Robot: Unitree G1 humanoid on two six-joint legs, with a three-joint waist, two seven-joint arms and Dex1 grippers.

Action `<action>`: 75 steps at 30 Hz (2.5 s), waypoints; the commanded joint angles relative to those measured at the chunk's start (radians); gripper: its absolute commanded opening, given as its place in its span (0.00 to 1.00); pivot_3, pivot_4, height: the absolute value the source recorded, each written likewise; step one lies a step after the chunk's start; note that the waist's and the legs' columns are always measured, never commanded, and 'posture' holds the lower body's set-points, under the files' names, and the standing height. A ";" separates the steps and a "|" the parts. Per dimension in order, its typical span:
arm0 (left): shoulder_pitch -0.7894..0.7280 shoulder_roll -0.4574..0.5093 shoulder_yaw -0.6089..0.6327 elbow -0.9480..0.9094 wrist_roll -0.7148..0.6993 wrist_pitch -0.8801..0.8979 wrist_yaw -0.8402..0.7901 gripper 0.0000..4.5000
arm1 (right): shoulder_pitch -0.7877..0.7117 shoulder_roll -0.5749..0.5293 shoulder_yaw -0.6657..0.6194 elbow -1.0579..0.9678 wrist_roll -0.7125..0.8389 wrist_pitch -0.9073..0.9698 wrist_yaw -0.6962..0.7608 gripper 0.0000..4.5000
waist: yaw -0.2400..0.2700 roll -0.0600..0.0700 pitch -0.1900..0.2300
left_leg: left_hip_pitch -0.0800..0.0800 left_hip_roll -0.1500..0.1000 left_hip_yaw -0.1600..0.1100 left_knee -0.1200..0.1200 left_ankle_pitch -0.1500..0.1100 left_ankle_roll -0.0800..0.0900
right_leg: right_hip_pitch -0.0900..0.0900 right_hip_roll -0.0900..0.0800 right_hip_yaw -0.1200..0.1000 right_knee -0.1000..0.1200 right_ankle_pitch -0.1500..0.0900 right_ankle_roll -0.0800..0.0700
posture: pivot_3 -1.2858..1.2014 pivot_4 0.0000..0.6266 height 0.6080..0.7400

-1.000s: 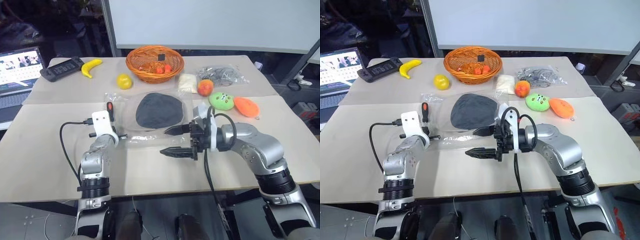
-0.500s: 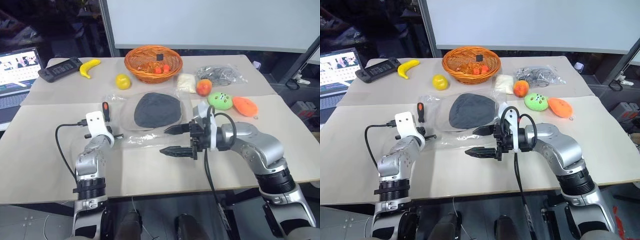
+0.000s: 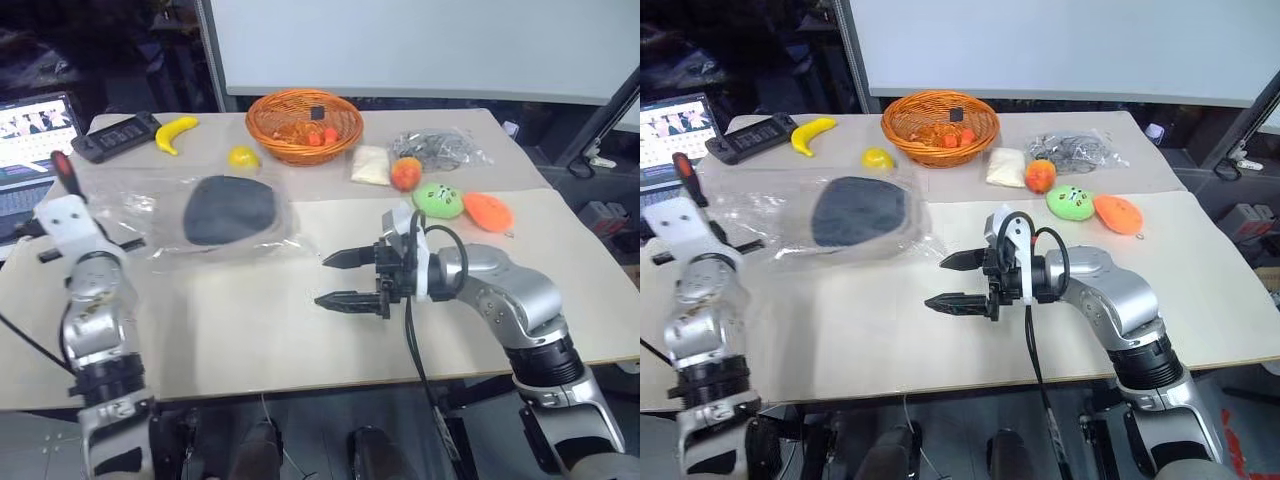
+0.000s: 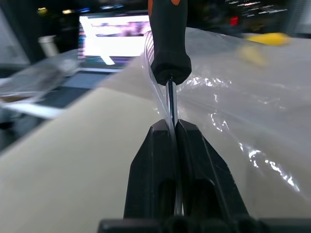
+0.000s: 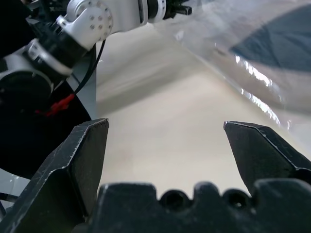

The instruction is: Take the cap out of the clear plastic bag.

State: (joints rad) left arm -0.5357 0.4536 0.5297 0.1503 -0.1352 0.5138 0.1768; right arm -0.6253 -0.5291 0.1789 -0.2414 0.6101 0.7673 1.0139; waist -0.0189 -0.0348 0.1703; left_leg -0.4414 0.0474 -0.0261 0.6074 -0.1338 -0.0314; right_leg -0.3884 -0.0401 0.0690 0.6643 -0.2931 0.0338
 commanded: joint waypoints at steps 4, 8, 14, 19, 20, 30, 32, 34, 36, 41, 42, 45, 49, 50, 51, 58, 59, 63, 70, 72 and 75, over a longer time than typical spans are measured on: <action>-0.098 0.043 -0.001 0.115 -0.059 -0.010 -0.069 0.01 | -0.009 0.008 -0.010 -0.019 -0.003 -0.015 -0.009 1.00 | 0.008 -0.001 0.000 | -0.001 0.000 0.000 0.000 0.000 0.000 | 0.000 0.000 -0.001 0.000 0.000 0.000 | 0.52 0.24 1.00; -0.079 -0.007 -0.043 0.062 -0.092 0.014 -0.108 0.01 | -0.005 0.008 -0.012 -0.023 -0.003 -0.016 -0.014 1.00 | 0.007 -0.001 0.000 | -0.001 0.000 0.000 0.000 0.000 0.000 | -0.001 -0.001 -0.001 0.000 0.000 0.000 | 0.52 0.24 1.00; 0.003 -0.165 -0.218 -0.181 -0.213 0.196 -0.235 0.01 | -0.003 0.006 -0.013 -0.021 -0.006 -0.016 -0.015 1.00 | 0.010 -0.001 0.000 | -0.002 -0.001 0.000 0.000 0.000 0.000 | 0.000 -0.001 -0.001 0.000 0.000 0.000 | 0.52 0.24 1.00; 0.048 -0.314 -0.350 -0.331 -0.259 0.309 -0.230 0.01 | -0.028 0.034 -0.016 0.019 -0.033 -0.042 -0.046 1.00 | 0.006 -0.001 0.000 | -0.002 -0.001 0.000 0.001 0.000 0.000 | 0.000 -0.001 0.000 0.000 0.000 0.000 | 0.52 0.24 1.00; 0.051 -0.333 -0.359 -0.350 -0.265 0.323 -0.224 0.01 | -0.046 0.052 -0.019 0.042 -0.048 -0.054 -0.068 1.00 | 0.005 -0.001 0.000 | -0.002 -0.001 0.000 0.001 0.000 0.000 | 0.000 -0.001 0.000 0.000 0.000 0.000 | 0.52 0.24 1.00; 0.064 -0.364 -0.306 -0.531 -0.378 0.410 -0.241 0.01 | -0.094 0.110 -0.019 0.140 -0.115 -0.110 -0.114 1.00 | 0.004 -0.001 0.000 | -0.002 -0.001 0.000 0.000 0.000 0.000 | 0.000 -0.001 0.000 0.000 0.000 0.000 | 0.52 0.24 1.00; 0.076 -0.337 -0.269 -0.572 -0.407 0.444 -0.240 0.01 | -0.093 0.111 -0.020 0.141 -0.119 -0.111 -0.112 1.00 | 0.003 -0.001 0.000 | -0.002 -0.001 0.000 0.001 0.000 0.000 | 0.000 -0.001 0.000 0.000 0.000 0.000 | 0.52 0.24 1.00; 0.091 -0.308 -0.252 -0.598 -0.419 0.469 -0.239 0.01 | -0.092 0.112 -0.021 0.145 -0.123 -0.112 -0.112 1.00 | 0.002 -0.001 0.000 | -0.001 -0.001 0.000 0.001 0.000 0.000 | 0.000 -0.001 0.000 0.000 0.000 0.000 | 0.52 0.24 1.00; 0.104 -0.283 -0.255 -0.613 -0.425 0.483 -0.246 0.01 | -0.091 0.114 -0.020 0.147 -0.126 -0.113 -0.111 1.00 | 0.001 -0.001 0.000 | -0.001 -0.001 0.000 0.001 0.000 0.000 | 0.000 -0.001 0.001 0.000 0.000 0.000 | 0.52 0.24 1.00; 0.122 -0.256 -0.269 -0.629 -0.430 0.492 -0.250 0.39 | -0.093 0.118 -0.018 0.151 -0.132 -0.114 -0.105 1.00 | 0.004 -0.001 0.000 | -0.001 -0.001 0.000 0.001 0.000 0.000 | 0.000 -0.001 0.000 0.000 0.000 0.000 | 0.52 0.24 1.00; 0.126 -0.249 -0.278 -0.630 -0.427 0.494 -0.252 0.45 | -0.094 0.119 -0.019 0.153 -0.133 -0.113 -0.102 1.00 | 0.004 -0.001 0.000 | -0.001 -0.001 0.000 0.001 0.000 0.000 | 0.000 -0.001 0.000 0.000 0.000 0.000 | 0.52 0.24 1.00; 0.140 -0.242 -0.293 -0.631 -0.418 0.489 -0.243 0.71 | -0.096 0.118 -0.019 0.155 -0.136 -0.114 -0.096 1.00 | 0.003 -0.001 0.000 | -0.001 -0.001 0.000 0.001 0.000 0.000 | 0.000 -0.001 0.000 0.000 0.000 0.000 | 0.52 0.24 1.00; 0.163 -0.212 -0.311 -0.662 -0.411 0.501 -0.243 0.78 | -0.092 0.114 -0.019 0.151 -0.139 -0.112 -0.091 1.00 | 0.003 -0.001 0.000 | -0.001 -0.001 0.000 0.000 0.000 0.000 | 0.000 -0.001 0.000 0.000 0.000 0.000 | 0.52 0.24 1.00; 0.161 -0.191 -0.313 -0.688 -0.411 0.512 -0.244 0.78 | -0.090 0.112 -0.019 0.147 -0.139 -0.111 -0.090 1.00 | 0.003 -0.001 0.000 | -0.001 -0.001 0.000 0.000 0.000 0.000 | 0.000 -0.001 0.000 0.000 0.000 0.000 | 0.52 0.24 1.00; 0.151 -0.170 -0.305 -0.717 -0.423 0.531 -0.244 0.78 | -0.088 0.110 -0.021 0.143 -0.138 -0.108 -0.089 1.00 | 0.002 -0.001 0.000 | -0.001 -0.001 0.000 0.000 0.000 0.000 | 0.000 -0.001 0.000 0.000 0.000 0.000 | 0.52 0.24 1.00; -0.025 0.239 0.039 -0.787 -0.650 0.789 -0.375 0.78 | -0.068 0.065 -0.026 0.118 -0.128 -0.094 -0.052 1.00 | -0.011 -0.003 0.002 | -0.002 0.001 0.000 0.000 0.000 0.000 | -0.002 0.001 0.000 0.001 0.000 0.000 | 0.52 0.24 1.00; -0.045 0.288 0.076 -0.759 -0.652 0.813 -0.376 0.78 | -0.062 0.053 -0.024 0.106 -0.115 -0.088 -0.028 1.00 | -0.015 -0.003 0.003 | -0.001 0.001 0.000 -0.001 0.000 0.000 | -0.001 0.001 0.001 0.000 0.000 0.000 | 0.52 0.24 1.00; -0.078 0.404 0.141 -0.691 -0.680 0.847 -0.419 0.78 | -0.050 0.021 -0.011 0.079 -0.090 -0.079 0.030 1.00 | -0.016 -0.004 0.003 | 0.000 0.000 0.000 -0.001 0.000 0.000 | -0.001 0.000 0.000 0.000 -0.001 0.001 | 0.52 0.24 1.00; -0.079 0.315 -0.016 -0.604 -0.604 0.719 -0.393 0.78 | -0.066 0.044 -0.018 0.104 -0.103 -0.081 0.010 1.00 | -0.011 -0.005 0.004 | 0.000 0.000 0.000 -0.001 0.000 0.000 | 0.000 0.000 0.000 0.000 0.000 0.000 | 0.52 0.24 1.00; -0.111 0.161 -0.103 -0.562 -0.591 0.709 -0.328 0.78 | -0.066 0.048 -0.017 0.106 -0.106 -0.082 0.004 1.00 | 0.004 -0.005 0.004 | 0.000 0.000 0.000 -0.001 0.000 0.000 | 0.000 0.000 0.000 0.000 0.000 0.000 | 0.52 0.24 1.00; -0.113 0.013 -0.202 -0.476 -0.509 0.654 -0.265 0.78 | -0.064 0.050 -0.013 0.100 -0.109 -0.079 -0.003 1.00 | 0.011 -0.009 0.006 | -0.001 -0.001 0.000 0.001 0.000 0.000 | 0.000 -0.001 0.000 0.000 0.000 0.001 | 0.52 0.24 1.00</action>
State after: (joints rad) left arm -0.6349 0.4833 0.3673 -0.3457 -0.6964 1.2290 -0.1225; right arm -0.6800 -0.4720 0.1862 -0.1176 0.4939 0.6879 1.0190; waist -0.0077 -0.0436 0.1758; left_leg -0.4441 0.0468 -0.0265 0.6091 -0.1338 -0.0315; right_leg -0.3892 -0.0415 0.0688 0.6642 -0.2927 0.0346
